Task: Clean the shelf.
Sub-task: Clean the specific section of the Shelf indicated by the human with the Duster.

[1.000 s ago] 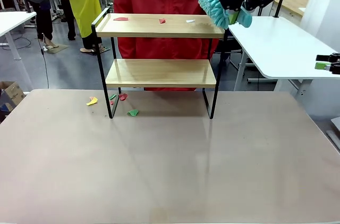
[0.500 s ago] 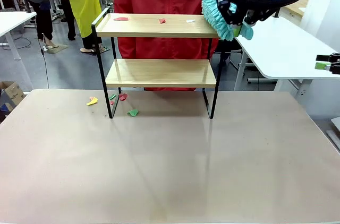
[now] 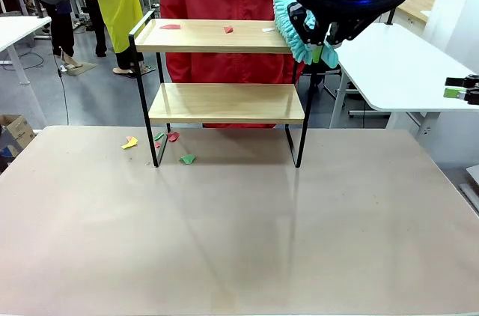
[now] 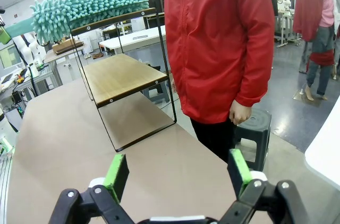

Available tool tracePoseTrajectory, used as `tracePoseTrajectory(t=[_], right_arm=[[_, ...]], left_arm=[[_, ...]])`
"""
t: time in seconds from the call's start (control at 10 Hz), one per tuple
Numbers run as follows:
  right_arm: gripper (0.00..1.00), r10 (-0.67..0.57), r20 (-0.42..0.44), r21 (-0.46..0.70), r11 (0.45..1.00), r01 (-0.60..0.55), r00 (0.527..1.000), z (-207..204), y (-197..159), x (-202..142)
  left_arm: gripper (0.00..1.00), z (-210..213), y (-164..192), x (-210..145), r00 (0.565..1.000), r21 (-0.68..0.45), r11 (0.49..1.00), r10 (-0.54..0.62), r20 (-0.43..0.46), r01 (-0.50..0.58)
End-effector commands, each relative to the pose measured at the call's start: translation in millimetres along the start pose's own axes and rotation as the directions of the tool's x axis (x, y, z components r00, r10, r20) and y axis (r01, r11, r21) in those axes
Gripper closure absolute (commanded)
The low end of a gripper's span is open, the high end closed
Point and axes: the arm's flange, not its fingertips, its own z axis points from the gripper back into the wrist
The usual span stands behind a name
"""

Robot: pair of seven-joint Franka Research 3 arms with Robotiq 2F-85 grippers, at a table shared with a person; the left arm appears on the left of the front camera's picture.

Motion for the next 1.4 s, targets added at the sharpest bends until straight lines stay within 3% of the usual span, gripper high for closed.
tracePoseTrajectory(t=[0.0, 0.5, 0.9, 1.3], right_arm=[[0.0, 0.004, 0.003, 0.001, 1.0, -0.004, 1.0, -1.4, 2.5, 2.7], [0.0, 0.004, 0.003, 0.001, 1.0, -0.004, 1.0, -1.4, 2.5, 2.7], [0.0, 0.004, 0.003, 0.001, 1.0, -0.004, 1.0, -1.4, 2.5, 2.7], [0.0, 0.004, 0.003, 0.001, 1.0, -0.004, 1.0, -1.4, 2.5, 2.7]], left_arm=[[0.87, 0.0, 1.9, 1.2, 1.0, 0.006, 1.0, 0.004, -0.004, -0.003], [0.87, -10.9, 79.4, 39.5, 0.993, 0.149, 0.989, 0.006, -0.121, 0.012], [0.87, -32.5, 142.8, 45.3, 0.981, 0.181, 0.983, 0.008, -0.192, 0.027], [0.87, -32.4, 211.0, 38.7, 0.974, 0.242, 0.969, 0.097, -0.204, -0.046]])
